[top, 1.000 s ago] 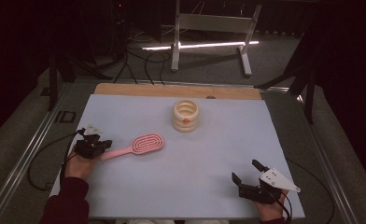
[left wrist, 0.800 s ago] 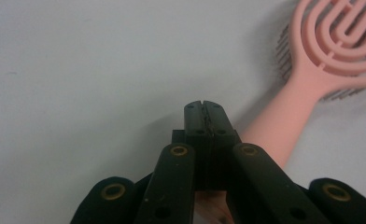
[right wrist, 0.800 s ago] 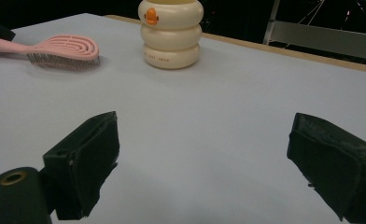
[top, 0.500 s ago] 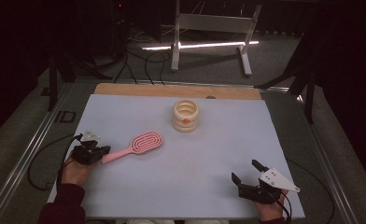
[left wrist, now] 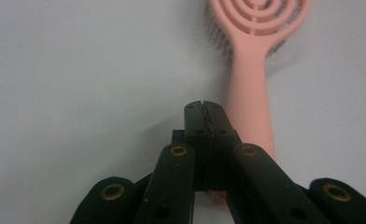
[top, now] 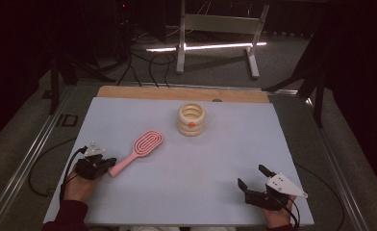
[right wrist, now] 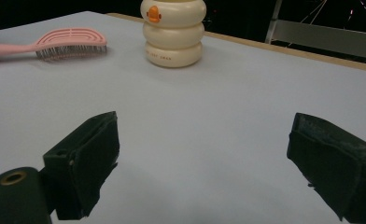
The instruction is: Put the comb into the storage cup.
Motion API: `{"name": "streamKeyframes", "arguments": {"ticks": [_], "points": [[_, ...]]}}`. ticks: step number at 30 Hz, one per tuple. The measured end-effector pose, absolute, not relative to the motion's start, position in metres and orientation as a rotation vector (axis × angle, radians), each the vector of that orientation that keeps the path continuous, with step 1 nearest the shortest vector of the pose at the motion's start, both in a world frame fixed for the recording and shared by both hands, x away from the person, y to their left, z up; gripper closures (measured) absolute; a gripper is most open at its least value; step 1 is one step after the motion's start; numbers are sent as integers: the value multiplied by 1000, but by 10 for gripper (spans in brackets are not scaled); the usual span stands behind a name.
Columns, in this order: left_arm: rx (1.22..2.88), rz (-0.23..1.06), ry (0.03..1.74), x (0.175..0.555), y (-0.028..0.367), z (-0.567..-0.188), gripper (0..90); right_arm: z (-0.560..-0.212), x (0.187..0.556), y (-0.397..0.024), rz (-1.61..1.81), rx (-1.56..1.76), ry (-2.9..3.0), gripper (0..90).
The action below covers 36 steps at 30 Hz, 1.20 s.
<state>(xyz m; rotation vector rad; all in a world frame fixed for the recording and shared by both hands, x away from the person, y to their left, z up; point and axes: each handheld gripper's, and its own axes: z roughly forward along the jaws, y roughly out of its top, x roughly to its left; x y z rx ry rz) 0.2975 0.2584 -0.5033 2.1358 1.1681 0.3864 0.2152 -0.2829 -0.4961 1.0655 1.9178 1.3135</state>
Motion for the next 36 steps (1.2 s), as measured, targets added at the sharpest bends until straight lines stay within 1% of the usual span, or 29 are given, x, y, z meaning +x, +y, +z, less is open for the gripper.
{"name": "streamKeyframes", "arguments": {"ticks": [10, 17, 21, 24, 25, 27, 29, 31, 33, 34, 36], "points": [[2168, 368, 1113, 293, 246, -504, 900, -497, 216, -283, 1311, 1062, 1920, 89], [2165, 362, 1114, 293, 245, -504, 900, -497, 216, -282, 1311, 1061, 1923, 89], [2124, 393, 1111, 291, 247, -497, 900, -497, 216, -281, 1314, 1063, 1924, 89], [2062, 425, 1093, 286, 249, -487, 898, -497, 216, -281, 1314, 1058, 1927, 88], [2062, 425, 1093, 286, 249, -487, 868, -497, 216, -281, 1313, 1059, 1928, 89], [1986, 445, 1059, 279, 251, -477, 799, -497, 216, -281, 1314, 1057, 1928, 89], [1941, 460, 1044, 274, 253, -472, 692, -498, 216, -281, 1313, 1055, 1929, 88], [1908, 479, 1034, 268, 254, -470, 611, -497, 216, -281, 1314, 1055, 1929, 89], [1898, 492, 1043, 266, 254, -468, 489, -497, 216, -281, 1316, 1055, 1930, 89], [1881, 534, 1056, 261, 254, -467, 489, -497, 216, -280, 1316, 1056, 1931, 89], [1849, 594, 1071, 254, 254, -466, 337, -497, 217, -280, 1314, 1053, 1932, 89]]}}
